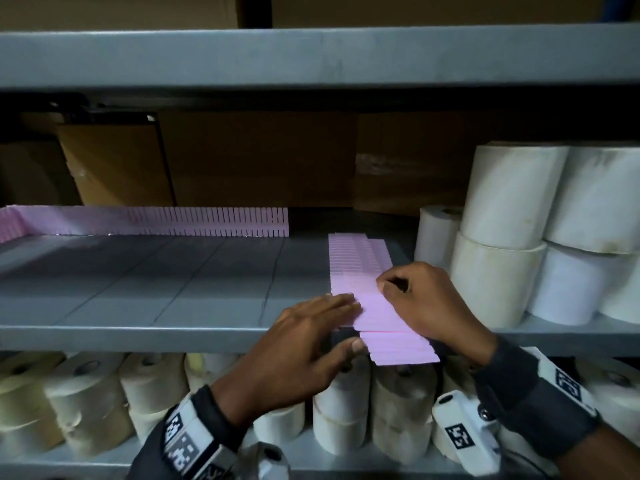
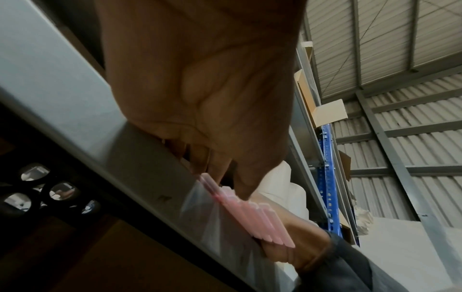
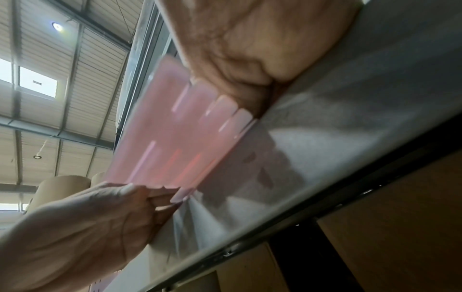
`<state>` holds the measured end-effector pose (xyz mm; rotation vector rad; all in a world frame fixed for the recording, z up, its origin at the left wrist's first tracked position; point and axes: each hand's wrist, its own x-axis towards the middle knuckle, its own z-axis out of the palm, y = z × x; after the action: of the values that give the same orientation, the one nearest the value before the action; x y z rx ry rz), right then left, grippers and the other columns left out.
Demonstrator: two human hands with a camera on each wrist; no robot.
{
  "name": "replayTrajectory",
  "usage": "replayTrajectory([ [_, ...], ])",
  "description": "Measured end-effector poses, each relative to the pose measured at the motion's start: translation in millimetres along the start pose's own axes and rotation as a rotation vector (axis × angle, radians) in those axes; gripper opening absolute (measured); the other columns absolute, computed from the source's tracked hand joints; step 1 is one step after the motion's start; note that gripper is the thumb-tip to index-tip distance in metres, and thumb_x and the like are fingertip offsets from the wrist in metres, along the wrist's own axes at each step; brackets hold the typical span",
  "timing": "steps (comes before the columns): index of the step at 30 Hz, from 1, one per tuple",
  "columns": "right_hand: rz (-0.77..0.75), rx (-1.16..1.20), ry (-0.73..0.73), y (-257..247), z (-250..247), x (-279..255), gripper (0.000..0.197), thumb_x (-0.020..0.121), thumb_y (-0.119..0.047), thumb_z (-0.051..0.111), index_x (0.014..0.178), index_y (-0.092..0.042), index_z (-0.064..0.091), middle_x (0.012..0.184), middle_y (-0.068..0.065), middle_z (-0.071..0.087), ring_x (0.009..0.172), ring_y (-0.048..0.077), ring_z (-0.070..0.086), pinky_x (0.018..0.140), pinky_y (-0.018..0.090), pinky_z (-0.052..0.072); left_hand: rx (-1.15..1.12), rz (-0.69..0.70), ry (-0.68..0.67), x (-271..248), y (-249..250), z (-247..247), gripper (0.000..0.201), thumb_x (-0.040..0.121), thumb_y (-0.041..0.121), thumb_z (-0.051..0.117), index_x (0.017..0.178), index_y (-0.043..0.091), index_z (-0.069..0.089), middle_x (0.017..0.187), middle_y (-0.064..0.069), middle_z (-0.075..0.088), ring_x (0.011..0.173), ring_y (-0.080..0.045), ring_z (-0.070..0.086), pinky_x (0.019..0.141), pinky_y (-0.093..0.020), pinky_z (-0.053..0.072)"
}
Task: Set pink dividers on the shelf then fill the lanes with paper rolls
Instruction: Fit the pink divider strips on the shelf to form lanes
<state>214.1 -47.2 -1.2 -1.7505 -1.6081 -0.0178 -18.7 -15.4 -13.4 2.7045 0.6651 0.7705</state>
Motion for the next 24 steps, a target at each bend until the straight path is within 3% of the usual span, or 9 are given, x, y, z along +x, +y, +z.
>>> replayTrajectory([
  [2, 0.037, 0.037, 0.006, -1.3, -1.8, -0.9, 0.015, 0.093, -0.025, 0.062, 0.099, -0.024, 0.076, 0.087, -0.017, 0.068, 0.076, -0.004, 0.061, 0.059, 0.003, 0.040, 0.010, -0.001, 0.010, -1.4, 0.0, 2.4, 0.064, 0.094, 0.071, 0.049, 0.146, 0.035, 0.055, 0.156, 0.021, 0.044, 0.149, 0.004, 0.029, 0.123, -0.028, 0.026],
  [4, 0.062, 0.068, 0.017, -3.0, -3.7, -1.2, 0.016, 0.093, -0.025, 0.063, 0.103, -0.024, 0.076, 0.086, -0.020, 0.065, 0.076, -0.004, 0.061, 0.058, 0.004, 0.040, -0.035, 0.017, 0.053, -1.8, -1.2, 3.0, 0.060, 0.092, 0.069, 0.056, 0.137, 0.031, 0.063, 0.148, 0.020, 0.054, 0.143, 0.003, 0.038, 0.119, -0.031, 0.035],
  [9, 0.094, 0.163, 0.013, -6.8, -8.1, -2.2, 0.017, 0.093, -0.024, 0.063, 0.106, -0.024, 0.075, 0.096, -0.015, 0.071, 0.087, 0.000, 0.064, 0.067, 0.009, 0.043, -0.126, 0.069, 0.148, -3.6, -3.4, 4.3, 0.049, 0.091, 0.056, 0.069, 0.125, 0.020, 0.070, 0.128, 0.014, 0.068, 0.122, -0.001, 0.060, 0.100, -0.030, 0.050],
  [13, 0.111, 0.225, 0.014, -9.5, -11.4, -4.1, 0.018, 0.095, -0.020, 0.061, 0.107, -0.023, 0.074, 0.101, -0.013, 0.071, 0.091, 0.002, 0.064, 0.071, 0.011, 0.045, -0.163, 0.168, 0.260, -7.8, -3.9, 0.7, 0.031, 0.100, 0.036, 0.066, 0.127, 0.023, 0.071, 0.127, 0.016, 0.071, 0.120, 0.000, 0.064, 0.098, -0.025, 0.052],
  [17, 0.136, 0.236, 0.002, -10.3, -13.8, -3.5, 0.019, 0.095, -0.022, 0.060, 0.111, -0.025, 0.071, 0.104, -0.014, 0.070, 0.092, 0.000, 0.063, 0.070, 0.011, 0.044, -0.117, 0.245, 0.529, -10.4, -9.8, -10.5, 0.027, 0.101, 0.023, 0.058, 0.123, 0.018, 0.072, 0.126, 0.010, 0.072, 0.117, -0.001, 0.067, 0.094, -0.026, 0.057],
  [19, 0.157, 0.245, 0.019, -10.9, -15.3, -2.1, 0.025, 0.096, -0.024, 0.060, 0.120, -0.024, 0.067, 0.110, -0.010, 0.069, 0.091, 0.000, 0.062, 0.068, 0.012, 0.043, -0.132, 0.193, 0.694, -11.8, -13.6, -18.3, 0.024, 0.101, 0.023, 0.055, 0.121, 0.022, 0.068, 0.122, 0.008, 0.073, 0.108, -0.005, 0.073, 0.086, -0.031, 0.061],
  [21, 0.186, 0.287, 0.039, -13.1, -17.5, -0.7, 0.031, 0.094, -0.028, 0.062, 0.125, -0.024, 0.061, 0.109, -0.007, 0.068, 0.088, 0.009, 0.064, 0.068, 0.017, 0.047, -0.233, 0.102, 0.867, -13.8, -16.3, -26.1, 0.020, 0.104, 0.026, 0.052, 0.119, 0.028, 0.064, 0.114, 0.010, 0.074, 0.097, -0.007, 0.076, 0.081, -0.031, 0.063],
  [24, 0.195, 0.307, 0.039, -16.7, -22.7, 2.4, 0.029, 0.093, -0.035, 0.063, 0.121, -0.034, 0.052, 0.099, -0.018, 0.063, 0.086, 0.010, 0.066, 0.070, 0.025, 0.056, -0.490, 0.025, 1.084, -17.0, -21.7, -41.3, 0.023, 0.109, 0.027, 0.050, 0.122, 0.013, 0.062, 0.103, 0.007, 0.077, 0.090, -0.015, 0.078, 0.080, -0.031, 0.064],
])
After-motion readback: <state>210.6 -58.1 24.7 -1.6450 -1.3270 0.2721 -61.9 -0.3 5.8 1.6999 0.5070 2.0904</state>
